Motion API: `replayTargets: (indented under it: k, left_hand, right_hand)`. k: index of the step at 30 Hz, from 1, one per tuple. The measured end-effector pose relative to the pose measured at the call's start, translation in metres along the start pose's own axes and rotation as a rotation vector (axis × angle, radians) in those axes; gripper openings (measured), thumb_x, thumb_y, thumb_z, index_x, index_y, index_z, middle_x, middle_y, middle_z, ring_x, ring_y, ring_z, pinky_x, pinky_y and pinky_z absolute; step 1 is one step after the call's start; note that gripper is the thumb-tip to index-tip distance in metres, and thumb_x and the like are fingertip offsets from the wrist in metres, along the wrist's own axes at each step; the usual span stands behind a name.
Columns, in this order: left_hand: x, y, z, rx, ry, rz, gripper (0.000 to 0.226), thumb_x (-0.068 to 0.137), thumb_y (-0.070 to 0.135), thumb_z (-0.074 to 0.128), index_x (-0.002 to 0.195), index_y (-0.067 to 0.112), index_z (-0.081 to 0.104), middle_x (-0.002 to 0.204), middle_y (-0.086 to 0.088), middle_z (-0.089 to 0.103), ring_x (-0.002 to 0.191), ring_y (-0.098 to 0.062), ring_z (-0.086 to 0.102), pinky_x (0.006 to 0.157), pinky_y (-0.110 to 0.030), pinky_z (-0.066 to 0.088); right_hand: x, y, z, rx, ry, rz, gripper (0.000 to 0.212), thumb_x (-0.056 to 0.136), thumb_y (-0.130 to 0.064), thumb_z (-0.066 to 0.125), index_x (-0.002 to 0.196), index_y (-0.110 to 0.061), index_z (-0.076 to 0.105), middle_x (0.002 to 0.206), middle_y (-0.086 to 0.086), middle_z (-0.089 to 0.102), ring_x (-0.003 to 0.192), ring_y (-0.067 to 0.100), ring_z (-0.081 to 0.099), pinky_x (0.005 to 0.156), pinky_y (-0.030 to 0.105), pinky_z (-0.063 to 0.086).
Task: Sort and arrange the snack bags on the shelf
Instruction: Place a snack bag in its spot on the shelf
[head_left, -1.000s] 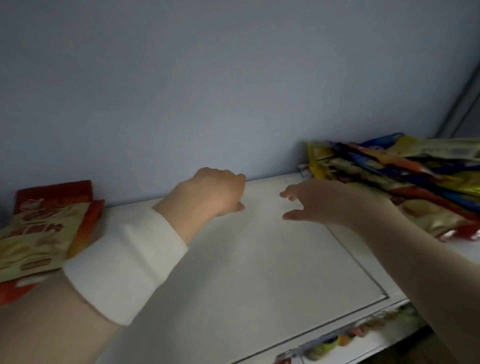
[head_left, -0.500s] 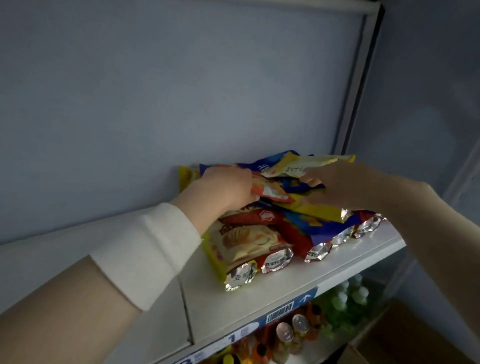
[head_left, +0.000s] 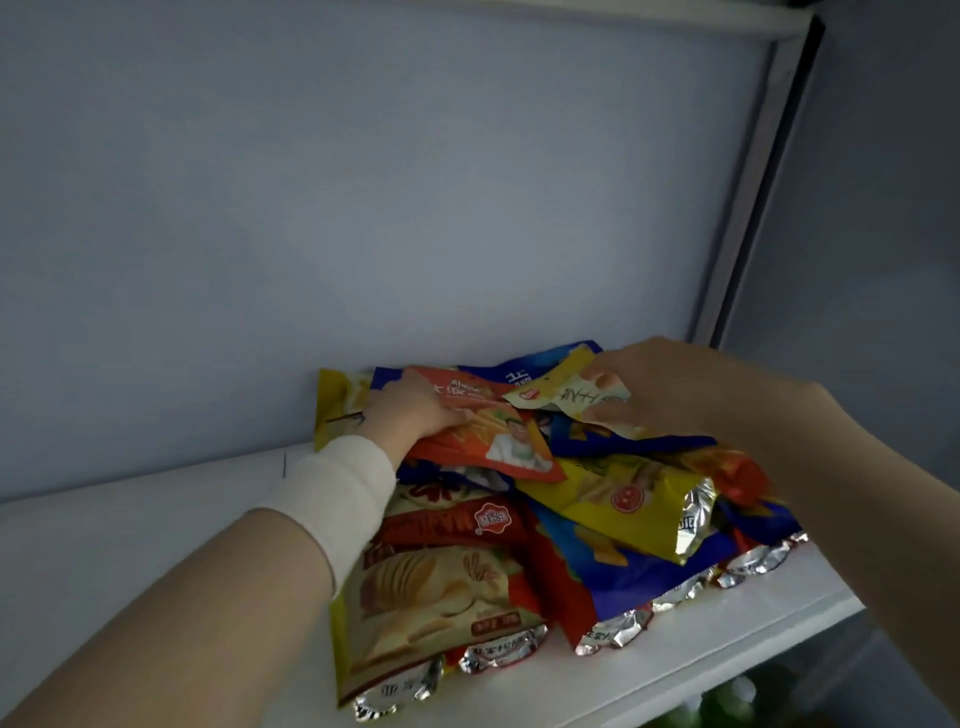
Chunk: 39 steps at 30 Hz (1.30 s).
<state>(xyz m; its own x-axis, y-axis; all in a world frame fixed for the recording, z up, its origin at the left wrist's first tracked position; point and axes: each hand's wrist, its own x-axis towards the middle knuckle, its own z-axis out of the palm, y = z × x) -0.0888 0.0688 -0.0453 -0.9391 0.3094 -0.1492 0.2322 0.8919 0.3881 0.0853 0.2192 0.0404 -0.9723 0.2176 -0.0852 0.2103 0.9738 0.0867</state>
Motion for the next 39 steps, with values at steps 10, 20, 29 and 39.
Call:
replayTargets:
  k: [10, 20, 29, 39]
  left_hand:
    - [-0.034, 0.015, -0.017, -0.337, 0.155, -0.138, 0.047, 0.087, 0.025, 0.065, 0.125, 0.000, 0.052, 0.126, -0.018, 0.058, 0.113, -0.031, 0.057, 0.093, -0.034, 0.045]
    - [-0.121, 0.011, -0.031, -1.039, 0.451, 0.247, 0.027, 0.090, 0.018, 0.060, 0.116, 0.022, 0.062, 0.110, -0.005, 0.070, 0.101, -0.024, 0.067, 0.089, -0.042, 0.053]
    - [-0.150, 0.052, -0.018, -1.067, 0.583, 0.336, 0.075, 0.082, 0.033, 0.067, 0.143, 0.031, 0.025, 0.143, 0.009, 0.040, 0.117, 0.006, 0.045, 0.090, -0.016, 0.049]
    - [-0.155, 0.088, -0.031, -1.235, 0.374, 0.340, 0.038, 0.087, 0.032, 0.063, 0.122, 0.019, 0.056, 0.108, 0.003, 0.069, 0.092, -0.009, 0.069, 0.080, -0.030, 0.056]
  right_hand:
    - [0.032, 0.028, 0.011, 0.121, -0.035, -0.197, 0.053, 0.089, -0.050, 0.047, 0.134, -0.022, 0.045, 0.132, 0.002, 0.053, 0.117, 0.019, 0.050, 0.098, 0.033, 0.043]
    - [0.023, 0.018, 0.037, 1.148, -0.018, -0.348, 0.045, 0.086, -0.038, 0.058, 0.127, -0.019, 0.051, 0.123, -0.003, 0.061, 0.118, 0.014, 0.056, 0.091, 0.019, 0.045]
    - [0.005, 0.006, 0.038, 1.389, 0.400, -0.281, 0.005, 0.085, -0.023, 0.064, 0.089, -0.024, 0.062, 0.086, -0.014, 0.065, 0.078, -0.005, 0.060, 0.061, 0.001, 0.047]
    - [-0.040, 0.014, 0.037, 1.139, 0.347, -0.629, 0.058, 0.071, -0.052, 0.058, 0.127, -0.037, 0.051, 0.138, -0.020, 0.044, 0.123, -0.010, 0.043, 0.099, 0.013, 0.044]
